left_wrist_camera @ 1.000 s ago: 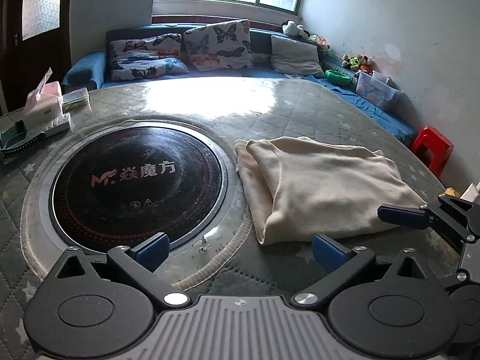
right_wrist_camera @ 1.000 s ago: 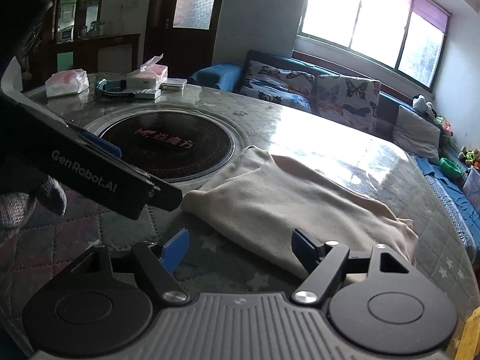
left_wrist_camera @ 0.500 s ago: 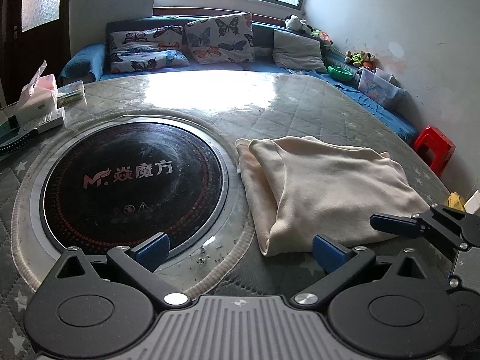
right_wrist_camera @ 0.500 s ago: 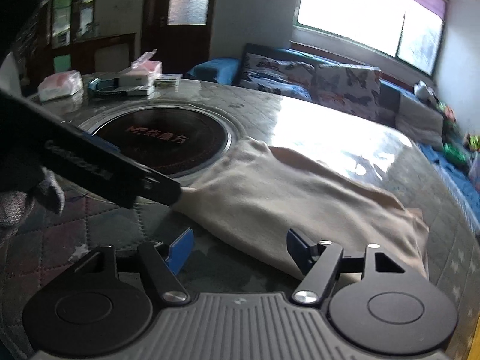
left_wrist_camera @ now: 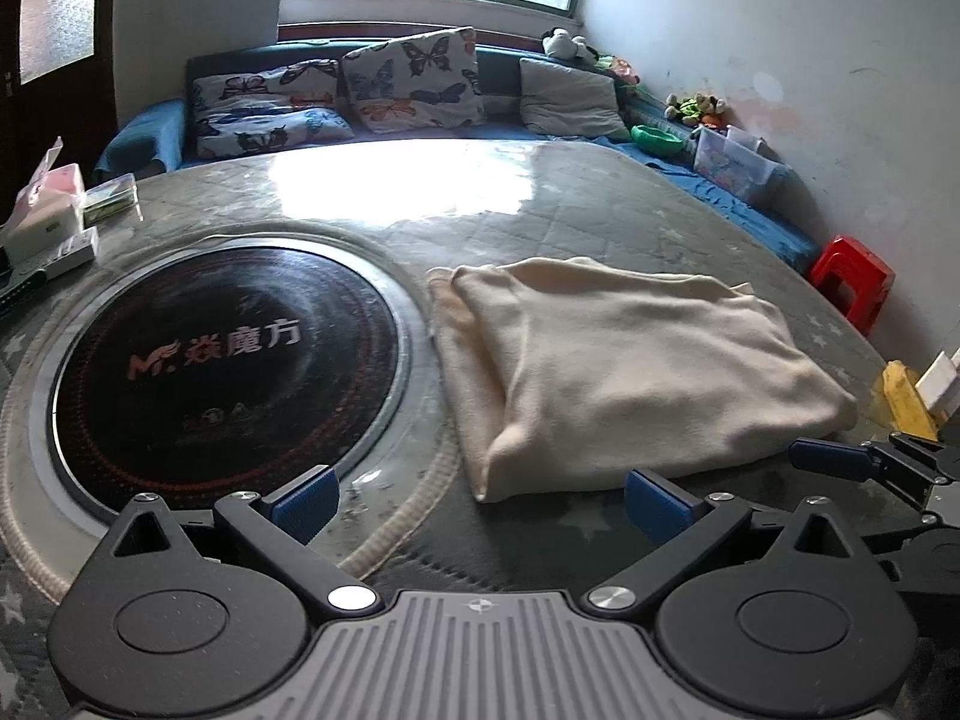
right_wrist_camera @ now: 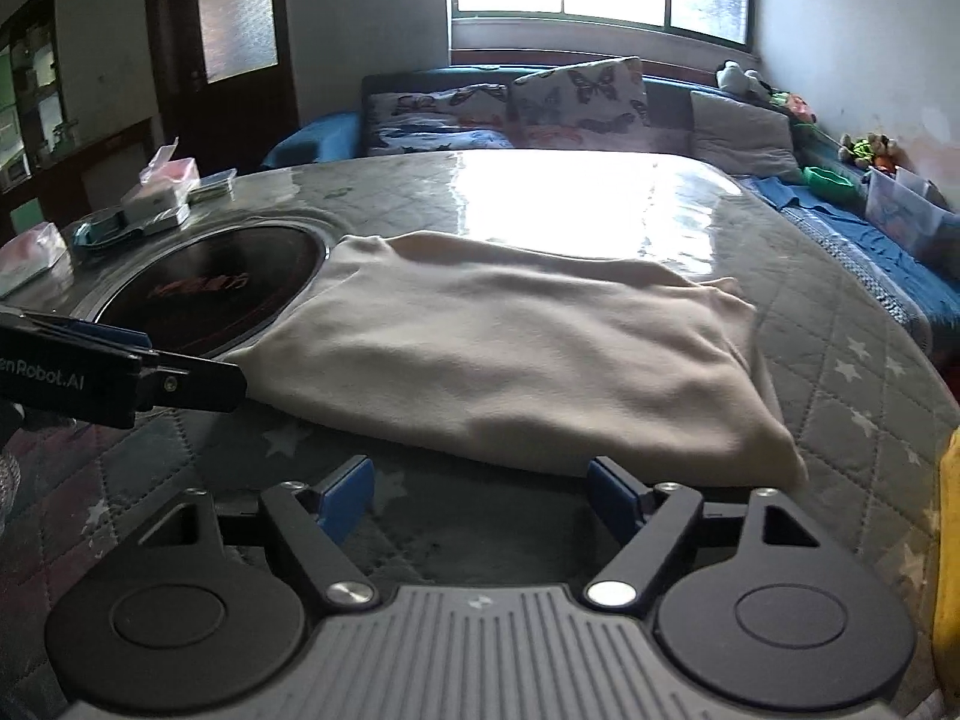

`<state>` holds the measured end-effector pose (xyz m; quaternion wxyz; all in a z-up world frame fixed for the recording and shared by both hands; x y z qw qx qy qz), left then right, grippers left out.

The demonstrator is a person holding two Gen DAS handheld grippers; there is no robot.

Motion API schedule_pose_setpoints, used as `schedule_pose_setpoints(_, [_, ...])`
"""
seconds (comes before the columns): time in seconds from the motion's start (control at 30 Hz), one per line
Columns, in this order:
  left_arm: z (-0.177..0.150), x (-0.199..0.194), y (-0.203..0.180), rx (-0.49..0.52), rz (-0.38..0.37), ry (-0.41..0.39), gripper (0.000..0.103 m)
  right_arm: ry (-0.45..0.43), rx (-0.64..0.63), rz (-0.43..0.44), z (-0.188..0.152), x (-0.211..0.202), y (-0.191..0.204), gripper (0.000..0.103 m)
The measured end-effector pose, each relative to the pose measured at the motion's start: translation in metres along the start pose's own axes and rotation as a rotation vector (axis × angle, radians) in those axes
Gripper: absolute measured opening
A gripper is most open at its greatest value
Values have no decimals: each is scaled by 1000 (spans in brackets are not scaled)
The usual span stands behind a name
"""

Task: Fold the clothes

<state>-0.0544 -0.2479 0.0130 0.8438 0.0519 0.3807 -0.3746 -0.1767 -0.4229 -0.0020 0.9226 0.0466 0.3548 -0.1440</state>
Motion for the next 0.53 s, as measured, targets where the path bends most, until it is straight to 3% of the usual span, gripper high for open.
schedule_pose_setpoints(0.53, [1,-2,-6,4,-3,-5,103,-17,20,-5,4,-1,2,90])
Point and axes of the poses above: each gripper's, at about its wrist camera, not at the fingertips, and x roughly the way its jaws point, y to its left, z to its top, the point moved 3 cm from there along x, roughly the way its jaws point, and after that the axes turned 4 degrees about -z, right-handed, at the moved point
